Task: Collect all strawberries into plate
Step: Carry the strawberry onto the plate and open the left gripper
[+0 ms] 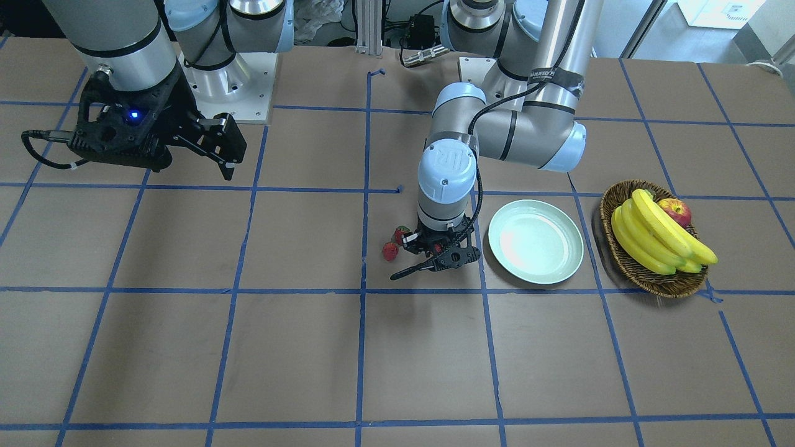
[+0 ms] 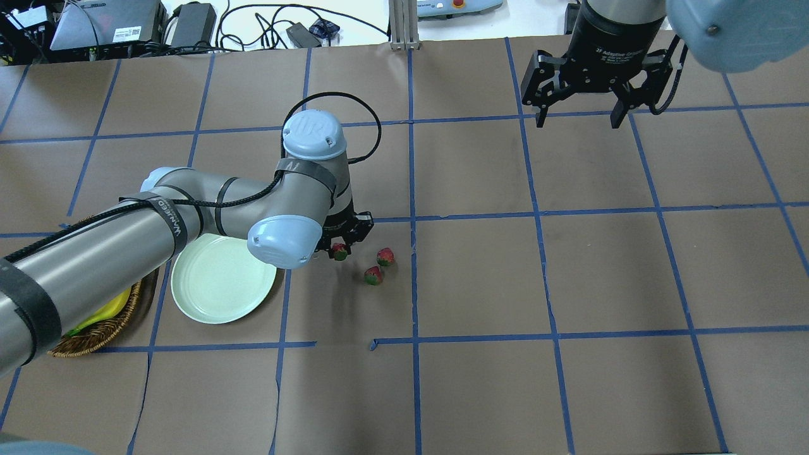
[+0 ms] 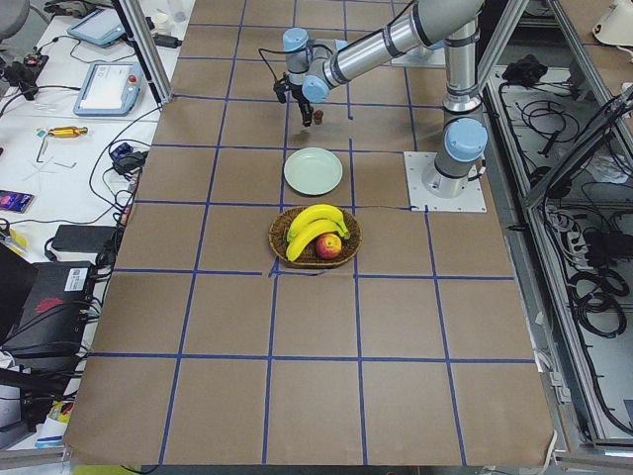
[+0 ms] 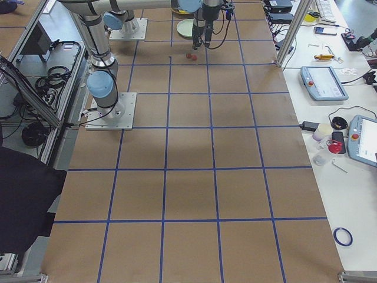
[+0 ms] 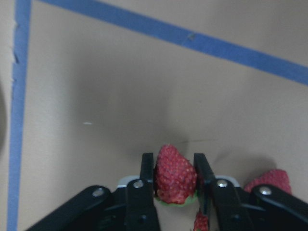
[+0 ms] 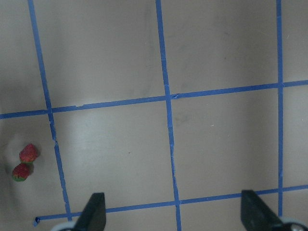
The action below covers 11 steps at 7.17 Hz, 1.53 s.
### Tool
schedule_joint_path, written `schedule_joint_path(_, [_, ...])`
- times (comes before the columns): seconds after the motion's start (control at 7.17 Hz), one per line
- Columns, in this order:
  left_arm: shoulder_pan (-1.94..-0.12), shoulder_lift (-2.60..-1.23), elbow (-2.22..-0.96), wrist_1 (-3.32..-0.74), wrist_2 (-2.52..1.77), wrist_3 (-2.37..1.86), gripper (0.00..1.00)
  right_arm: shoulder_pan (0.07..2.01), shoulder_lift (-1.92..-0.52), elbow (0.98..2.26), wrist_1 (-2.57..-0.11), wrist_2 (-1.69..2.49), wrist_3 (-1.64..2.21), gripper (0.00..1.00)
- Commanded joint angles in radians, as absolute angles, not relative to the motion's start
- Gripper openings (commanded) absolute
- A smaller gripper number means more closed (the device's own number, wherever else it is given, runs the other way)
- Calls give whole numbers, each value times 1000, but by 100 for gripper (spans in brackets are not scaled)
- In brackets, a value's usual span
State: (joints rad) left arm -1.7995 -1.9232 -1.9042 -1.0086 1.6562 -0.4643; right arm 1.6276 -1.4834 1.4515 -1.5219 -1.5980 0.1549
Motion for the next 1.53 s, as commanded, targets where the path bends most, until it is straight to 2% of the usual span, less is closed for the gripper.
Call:
schedule_joint_path(0.0, [-1720,-1856,-1916,-1119,1710,-301,0,1629,-1482,1459,-1523,-1597,153,100])
schedule_joint_path(0.42, [-1530,-1813,-2000,-1115,1706,-56,0,1629,-1480,1459,-1523,-1598,153,100])
schedule_joint_path(0.56, [-1520,-1830,-2003,-1114,1706,-17,4,1629,-1480,1459,-1523,-1598,153,100])
schedule_joint_path(0.7, [-1522,-1842,-2017,-1114,1703,-17,77,1629,-1480,1459,-1523,-1598,153,100])
schedule_joint_path(0.84, [-1522,-1838,-2017,-1114,1704,-17,90,1629,-1480,1457,-1523,-1598,153,100])
schedule_joint_path(0.98, [-1535,-1823,-2010,-1102,1700,-31,97,1629,-1480,1459,-1523,-1597,153,100])
schedule_joint_path(1.4, [-1736,-1824,-1948,-1077,1698,-47,97,1629,-1479,1460,-1523,-1597,153,100])
